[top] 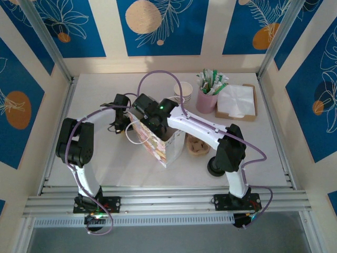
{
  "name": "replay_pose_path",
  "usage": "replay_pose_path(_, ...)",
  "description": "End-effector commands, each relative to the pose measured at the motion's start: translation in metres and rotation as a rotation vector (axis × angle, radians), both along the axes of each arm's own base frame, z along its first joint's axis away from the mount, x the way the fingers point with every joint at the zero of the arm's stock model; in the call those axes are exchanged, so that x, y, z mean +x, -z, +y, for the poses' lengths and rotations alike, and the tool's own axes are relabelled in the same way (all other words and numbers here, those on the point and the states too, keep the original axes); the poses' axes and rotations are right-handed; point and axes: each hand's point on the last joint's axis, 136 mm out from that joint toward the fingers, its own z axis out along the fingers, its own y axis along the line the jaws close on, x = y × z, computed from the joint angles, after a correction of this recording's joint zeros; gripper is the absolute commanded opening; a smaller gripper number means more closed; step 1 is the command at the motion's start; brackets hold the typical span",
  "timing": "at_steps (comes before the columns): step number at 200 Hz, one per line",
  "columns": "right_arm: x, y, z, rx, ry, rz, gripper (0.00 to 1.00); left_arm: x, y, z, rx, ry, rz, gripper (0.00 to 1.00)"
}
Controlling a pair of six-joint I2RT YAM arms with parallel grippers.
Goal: Pack the takeout coffee
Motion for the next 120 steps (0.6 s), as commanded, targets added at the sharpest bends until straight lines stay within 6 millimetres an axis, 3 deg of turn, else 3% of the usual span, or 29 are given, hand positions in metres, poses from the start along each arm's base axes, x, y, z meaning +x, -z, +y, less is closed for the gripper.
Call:
replay_pose_path(1,-0.003,-0.016,-0.01,-0.041,-0.006,-0.031,0.51,0.001,-0.005,-0.004,0.02,0.028,-0.004,0.82)
replay_pose_path(40,0.004,-0.019,-0.008,-0.045,-0.012,-0.073,0.51,0.002,-0.005,-0.003,0.021,0.029,-0.004,0.82)
replay_pose_path(79,0.0,0.014,-0.01,-0.09,-0.008,-0.007,0.51,0.002,-0.006,-0.003,0.024,0.031,-0.006,0.82)
replay_pose_path(120,-0.011,0.034,-0.011,-0.09,0.001,0.075,0.51,0.001,-0.005,-0.003,0.027,0.034,-0.004,0.82)
